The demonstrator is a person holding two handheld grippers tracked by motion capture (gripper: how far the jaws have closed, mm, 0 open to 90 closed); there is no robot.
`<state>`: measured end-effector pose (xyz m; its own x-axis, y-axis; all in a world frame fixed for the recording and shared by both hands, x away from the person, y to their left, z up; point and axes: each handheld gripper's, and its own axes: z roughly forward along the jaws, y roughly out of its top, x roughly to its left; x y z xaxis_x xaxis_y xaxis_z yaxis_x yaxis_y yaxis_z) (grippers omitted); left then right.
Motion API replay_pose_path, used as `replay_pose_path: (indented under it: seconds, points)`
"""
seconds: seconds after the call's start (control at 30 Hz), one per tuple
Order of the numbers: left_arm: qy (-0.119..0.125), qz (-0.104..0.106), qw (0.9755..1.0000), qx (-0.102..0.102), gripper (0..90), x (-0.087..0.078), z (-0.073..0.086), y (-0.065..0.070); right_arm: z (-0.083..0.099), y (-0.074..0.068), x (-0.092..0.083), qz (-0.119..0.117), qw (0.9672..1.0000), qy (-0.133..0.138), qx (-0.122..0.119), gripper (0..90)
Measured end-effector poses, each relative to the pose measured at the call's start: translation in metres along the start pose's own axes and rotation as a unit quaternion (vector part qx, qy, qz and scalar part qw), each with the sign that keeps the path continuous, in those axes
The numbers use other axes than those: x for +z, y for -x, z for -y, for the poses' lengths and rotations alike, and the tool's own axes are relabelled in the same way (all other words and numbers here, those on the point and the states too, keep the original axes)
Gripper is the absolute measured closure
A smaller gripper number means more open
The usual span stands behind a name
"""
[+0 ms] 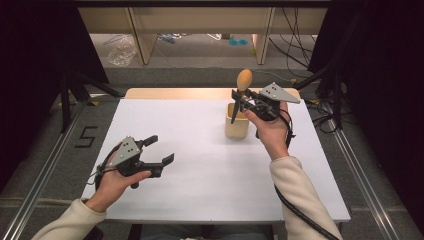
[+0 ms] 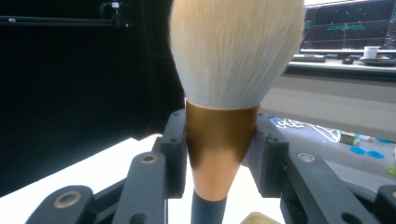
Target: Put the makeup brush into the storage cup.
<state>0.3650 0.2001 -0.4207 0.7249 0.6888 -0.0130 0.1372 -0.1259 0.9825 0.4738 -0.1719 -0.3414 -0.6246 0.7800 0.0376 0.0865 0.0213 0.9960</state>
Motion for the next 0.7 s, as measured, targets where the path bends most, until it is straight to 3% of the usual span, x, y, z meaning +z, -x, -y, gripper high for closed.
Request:
replay_pose_path:
  seconds: [0.7]
  points:
    - [0.001, 0.000, 1.0000, -0.001, 14.8, 0.0001, -0.0001, 0.0003, -0.0030, 0.0026, 0.0014, 0.004, 1.0000, 0.001, 0.003, 64.0]
